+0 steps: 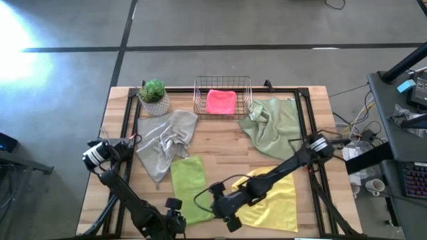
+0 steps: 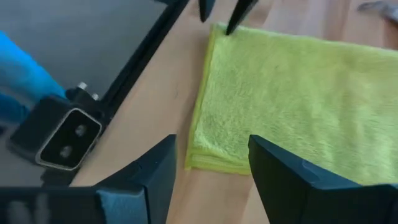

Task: Fold microfiber towels
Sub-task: Fold the light green towel

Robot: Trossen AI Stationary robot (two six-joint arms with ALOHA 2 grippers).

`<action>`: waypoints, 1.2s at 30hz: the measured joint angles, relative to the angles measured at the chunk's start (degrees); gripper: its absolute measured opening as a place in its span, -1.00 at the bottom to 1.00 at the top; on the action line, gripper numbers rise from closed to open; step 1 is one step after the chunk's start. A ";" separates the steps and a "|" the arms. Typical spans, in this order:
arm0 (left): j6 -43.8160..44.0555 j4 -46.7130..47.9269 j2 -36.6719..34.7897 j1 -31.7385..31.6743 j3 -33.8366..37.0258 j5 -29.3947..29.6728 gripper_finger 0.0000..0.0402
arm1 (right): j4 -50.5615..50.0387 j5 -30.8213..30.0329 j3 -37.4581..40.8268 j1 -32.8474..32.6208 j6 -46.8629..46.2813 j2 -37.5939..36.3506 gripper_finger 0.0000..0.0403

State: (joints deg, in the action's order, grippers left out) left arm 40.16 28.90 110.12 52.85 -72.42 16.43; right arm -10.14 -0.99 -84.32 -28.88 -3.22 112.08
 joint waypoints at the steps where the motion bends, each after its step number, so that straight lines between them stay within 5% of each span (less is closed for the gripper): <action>1: 0.02 -0.18 0.45 -0.10 0.04 0.02 -0.34 | -0.97 0.05 -1.11 0.00 0.27 1.22 -0.07; 22: 12.06 -1.67 3.75 -0.89 0.98 4.82 -0.46 | -23.96 0.01 -24.12 0.33 -1.66 19.89 -0.11; 29: 12.04 -1.19 3.72 -1.15 1.09 6.58 -0.85 | -27.02 -0.68 -27.18 1.44 -2.24 21.02 -0.31; 36: 12.11 -1.09 3.51 -1.17 1.13 6.64 -0.97 | -28.08 0.11 -27.19 3.55 -7.05 21.02 -0.82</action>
State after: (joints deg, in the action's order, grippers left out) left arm 52.27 27.81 113.62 51.68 -71.29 23.07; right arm -38.22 -0.88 -111.50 -25.33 -10.27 133.10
